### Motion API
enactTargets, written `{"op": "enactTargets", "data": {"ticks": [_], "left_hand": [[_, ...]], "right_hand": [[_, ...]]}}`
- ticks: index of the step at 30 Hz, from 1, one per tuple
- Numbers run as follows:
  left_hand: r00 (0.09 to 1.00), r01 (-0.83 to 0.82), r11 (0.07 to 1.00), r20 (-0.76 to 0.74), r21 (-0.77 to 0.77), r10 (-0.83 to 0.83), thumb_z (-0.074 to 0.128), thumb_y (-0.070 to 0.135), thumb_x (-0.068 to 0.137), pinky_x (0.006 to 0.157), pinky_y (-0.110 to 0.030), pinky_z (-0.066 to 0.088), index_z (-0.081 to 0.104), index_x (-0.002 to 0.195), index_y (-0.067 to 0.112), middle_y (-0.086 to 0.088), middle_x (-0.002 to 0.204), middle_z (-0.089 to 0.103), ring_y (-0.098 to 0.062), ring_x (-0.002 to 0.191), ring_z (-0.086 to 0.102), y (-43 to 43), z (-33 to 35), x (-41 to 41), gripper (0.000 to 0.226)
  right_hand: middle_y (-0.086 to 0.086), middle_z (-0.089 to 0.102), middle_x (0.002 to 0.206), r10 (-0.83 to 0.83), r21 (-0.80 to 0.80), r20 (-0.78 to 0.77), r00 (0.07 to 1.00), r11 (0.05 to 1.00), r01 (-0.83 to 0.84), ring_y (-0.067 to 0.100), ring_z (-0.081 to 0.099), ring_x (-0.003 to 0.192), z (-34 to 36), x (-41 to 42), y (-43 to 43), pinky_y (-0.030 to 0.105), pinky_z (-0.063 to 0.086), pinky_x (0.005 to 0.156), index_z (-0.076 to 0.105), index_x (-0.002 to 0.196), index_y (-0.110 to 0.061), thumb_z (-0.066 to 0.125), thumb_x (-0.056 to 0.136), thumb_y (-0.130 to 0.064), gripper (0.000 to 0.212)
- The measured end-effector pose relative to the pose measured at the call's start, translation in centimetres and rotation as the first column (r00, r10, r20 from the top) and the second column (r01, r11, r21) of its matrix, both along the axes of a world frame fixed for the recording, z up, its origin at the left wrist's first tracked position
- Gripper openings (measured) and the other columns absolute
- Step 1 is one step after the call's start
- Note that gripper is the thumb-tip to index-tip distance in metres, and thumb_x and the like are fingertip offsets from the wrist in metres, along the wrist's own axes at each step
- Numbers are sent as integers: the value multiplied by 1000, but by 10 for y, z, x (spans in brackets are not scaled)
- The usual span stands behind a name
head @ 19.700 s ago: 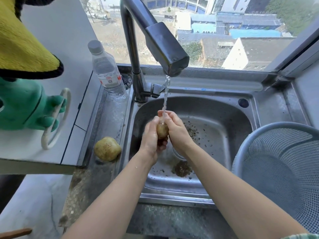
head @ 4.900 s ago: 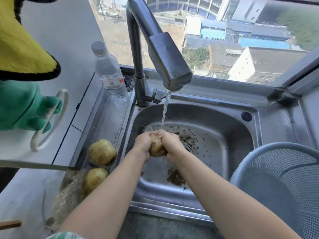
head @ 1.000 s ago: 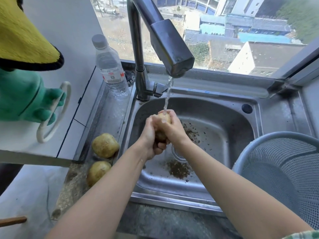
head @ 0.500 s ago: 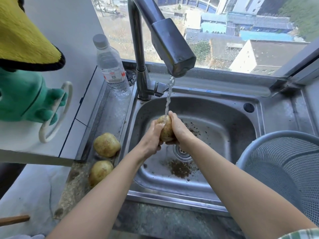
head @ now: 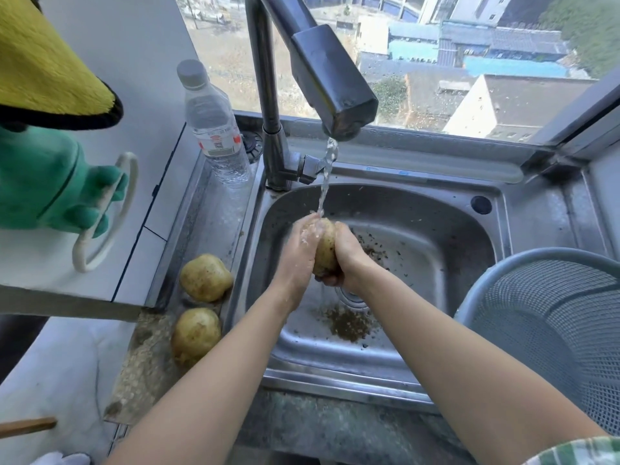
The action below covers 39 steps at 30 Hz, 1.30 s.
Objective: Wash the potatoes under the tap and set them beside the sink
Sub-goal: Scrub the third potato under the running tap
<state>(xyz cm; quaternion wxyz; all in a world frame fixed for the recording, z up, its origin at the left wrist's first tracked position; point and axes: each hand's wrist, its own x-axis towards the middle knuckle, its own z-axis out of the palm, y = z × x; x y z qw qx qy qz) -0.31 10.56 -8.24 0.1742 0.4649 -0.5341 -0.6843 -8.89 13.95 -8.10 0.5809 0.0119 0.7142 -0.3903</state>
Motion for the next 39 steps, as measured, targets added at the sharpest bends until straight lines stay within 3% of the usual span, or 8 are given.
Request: {"op": "enactTargets", "data": {"ticks": [7, 12, 17, 24, 28, 32, 36, 39], "left_hand": [[846, -500, 786, 11, 364, 533, 46, 39, 101, 94, -52, 55, 67, 95, 22, -18, 121, 65, -32, 107, 65, -8, -2, -5, 28], [863, -491, 815, 41, 308, 504, 61, 43, 94, 87, -51, 59, 55, 120, 12, -16, 113, 66, -31, 101, 68, 3, -4, -5, 41], [858, -502, 819, 41, 278, 512, 58, 51, 86, 84, -55, 59, 65, 105, 17, -19, 111, 68, -33, 100, 69, -1, -6, -3, 40], [817, -573, 761, 138, 305, 560, 54, 45, 96, 87, -50, 59, 61, 82, 25, -9, 97, 67, -30, 97, 68, -16, -5, -1, 27], [891, -455, 833, 146, 315, 431, 53, 52, 95, 88, -51, 59, 66, 96, 24, -12, 105, 69, -30, 100, 69, -10, -3, -2, 31], [935, -343, 906, 181, 248, 304, 56, 53, 89, 77, -54, 61, 61, 117, 19, -14, 112, 67, -32, 100, 68, -8, -4, 0, 44], [857, -513, 792, 251, 331, 450, 40, 50, 97, 80, -59, 59, 60, 117, 18, -18, 119, 61, -38, 106, 64, -21, -5, 5, 42], [853, -522, 761, 243, 385, 463, 33, 59, 99, 87, -57, 57, 52, 131, 18, -20, 124, 60, -38, 108, 63, -17, -6, 6, 56]], "right_hand": [[9, 60, 116, 77, -138, -236, 969, 984, -112, 26, 63, 97, 3, 7, -3, 32, 55, 64, 55, 127, -19, 29, 104, -41, 41], [9, 68, 110, -67, -250, -270, 960, 968, -2, 23, 65, 102, -5, 14, 0, 39, 57, 85, 65, 110, -15, 55, 97, -37, 28], [7, 68, 105, -154, -332, -33, 988, 934, 134, 17, 64, 92, 2, 8, 2, 27, 55, 75, 67, 111, -11, 66, 91, -32, 29], [7, 68, 112, -122, -413, 324, 938, 874, 256, 21, 62, 105, 3, 6, 3, 37, 51, 95, 65, 120, -15, 52, 95, -14, 27], [14, 69, 106, -233, -349, 89, 968, 903, 250, 23, 67, 91, 2, 12, -1, 35, 59, 76, 67, 116, -5, 64, 93, -24, 30], [17, 71, 107, -215, -301, 34, 976, 929, 215, 29, 69, 99, 0, 7, -3, 37, 59, 81, 69, 114, -4, 61, 95, -23, 28], [19, 61, 124, -36, -460, 242, 969, 875, 148, 29, 59, 114, 2, 1, 4, 39, 53, 95, 52, 136, -1, 48, 97, -2, 39], [18, 60, 128, -11, -482, 78, 997, 875, 47, 30, 59, 118, -2, 5, 5, 42, 52, 99, 56, 133, -8, 58, 95, -10, 38]]}}
